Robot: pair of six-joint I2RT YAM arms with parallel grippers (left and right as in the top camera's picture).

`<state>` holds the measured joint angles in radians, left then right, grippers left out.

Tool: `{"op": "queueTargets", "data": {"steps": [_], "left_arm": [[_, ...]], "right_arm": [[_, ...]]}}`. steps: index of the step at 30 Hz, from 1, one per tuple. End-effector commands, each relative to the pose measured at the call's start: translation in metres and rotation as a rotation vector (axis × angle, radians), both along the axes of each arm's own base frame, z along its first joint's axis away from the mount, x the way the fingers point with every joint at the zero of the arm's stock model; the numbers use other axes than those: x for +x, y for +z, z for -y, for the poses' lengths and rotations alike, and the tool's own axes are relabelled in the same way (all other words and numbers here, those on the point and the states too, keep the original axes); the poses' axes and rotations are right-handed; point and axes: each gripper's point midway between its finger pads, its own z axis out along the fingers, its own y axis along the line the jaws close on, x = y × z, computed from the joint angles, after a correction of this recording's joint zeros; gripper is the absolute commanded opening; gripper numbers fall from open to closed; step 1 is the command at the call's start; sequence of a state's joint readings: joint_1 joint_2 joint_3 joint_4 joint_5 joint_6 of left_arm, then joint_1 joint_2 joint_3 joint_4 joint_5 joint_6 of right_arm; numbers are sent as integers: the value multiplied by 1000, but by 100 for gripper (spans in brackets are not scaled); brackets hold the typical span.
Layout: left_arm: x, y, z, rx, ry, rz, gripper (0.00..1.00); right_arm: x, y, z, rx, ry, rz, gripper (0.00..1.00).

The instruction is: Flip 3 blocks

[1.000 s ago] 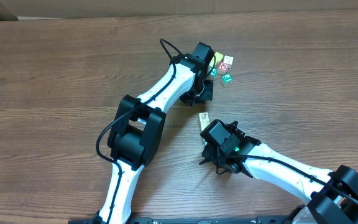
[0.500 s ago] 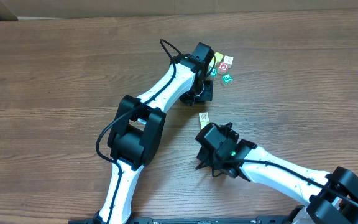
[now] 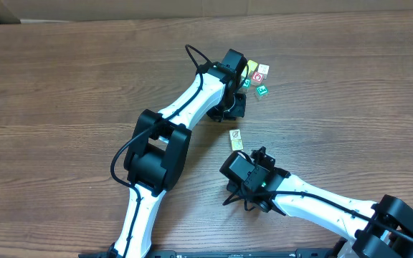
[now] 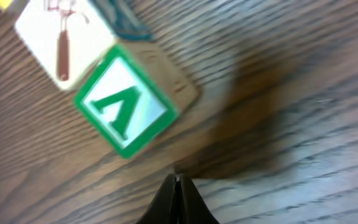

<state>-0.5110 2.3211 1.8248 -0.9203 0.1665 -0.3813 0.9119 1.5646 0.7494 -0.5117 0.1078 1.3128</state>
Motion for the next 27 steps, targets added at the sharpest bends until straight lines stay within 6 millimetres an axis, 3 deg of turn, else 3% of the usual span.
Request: {"op": "queueTargets", "data": {"steps": [1,9,17,19,27], "left_arm": [[-9,-12,-2,25,-36,-28,4],[-10,-12,0,13,-35,-37,4],[-13,-13,-1,19,-35,-47,4],[-13,-13,-1,19,-35,-48,4],[-12,-13,-1,19,-35,-46,4]], "right_arm": [[8,-1,6,-26,-60,43,4],[9,-18,-1,-20,-56,20,4],[8,-11,-6,-15,1,14,4],[11,-1,2,-55,-12,38,4],[17,-2,8,-79,-58,65,4]]}}
